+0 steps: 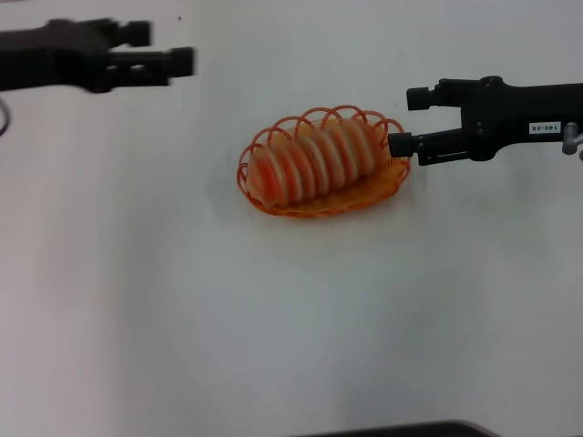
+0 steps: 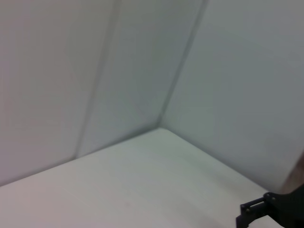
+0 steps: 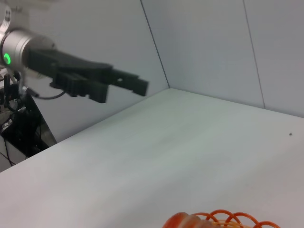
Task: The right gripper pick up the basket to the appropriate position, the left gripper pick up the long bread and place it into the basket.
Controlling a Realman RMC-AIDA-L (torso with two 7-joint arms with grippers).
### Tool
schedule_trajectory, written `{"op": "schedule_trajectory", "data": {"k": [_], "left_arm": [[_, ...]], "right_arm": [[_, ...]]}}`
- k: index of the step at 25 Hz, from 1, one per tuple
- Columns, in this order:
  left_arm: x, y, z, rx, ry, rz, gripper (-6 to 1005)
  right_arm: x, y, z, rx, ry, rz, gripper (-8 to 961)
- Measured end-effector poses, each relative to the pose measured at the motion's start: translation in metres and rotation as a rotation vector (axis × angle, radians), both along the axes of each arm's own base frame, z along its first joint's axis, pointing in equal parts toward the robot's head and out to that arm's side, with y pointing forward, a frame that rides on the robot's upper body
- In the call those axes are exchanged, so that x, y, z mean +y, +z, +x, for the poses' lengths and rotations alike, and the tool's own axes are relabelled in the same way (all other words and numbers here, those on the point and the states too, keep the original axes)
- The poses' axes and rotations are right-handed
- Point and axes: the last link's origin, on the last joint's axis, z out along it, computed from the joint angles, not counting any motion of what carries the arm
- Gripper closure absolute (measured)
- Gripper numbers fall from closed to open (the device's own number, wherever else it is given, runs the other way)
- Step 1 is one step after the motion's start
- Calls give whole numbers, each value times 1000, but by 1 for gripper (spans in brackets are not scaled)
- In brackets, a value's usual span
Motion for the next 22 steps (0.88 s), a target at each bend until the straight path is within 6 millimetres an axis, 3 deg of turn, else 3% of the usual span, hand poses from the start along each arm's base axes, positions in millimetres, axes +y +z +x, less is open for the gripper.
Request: {"op": "schedule_trajectory", "data": {"k": [7, 10, 22], "left_arm": [[-48, 27, -91, -75, 73, 69, 62], [-65, 32, -110, -109, 50, 77, 62], [-67, 5, -114, -116, 48, -9, 63]], "right_arm": [[1, 1, -3, 2, 8, -12, -6], [3, 1, -5, 2, 14, -13, -6], [1, -9, -10, -2, 39, -49, -6]]}}
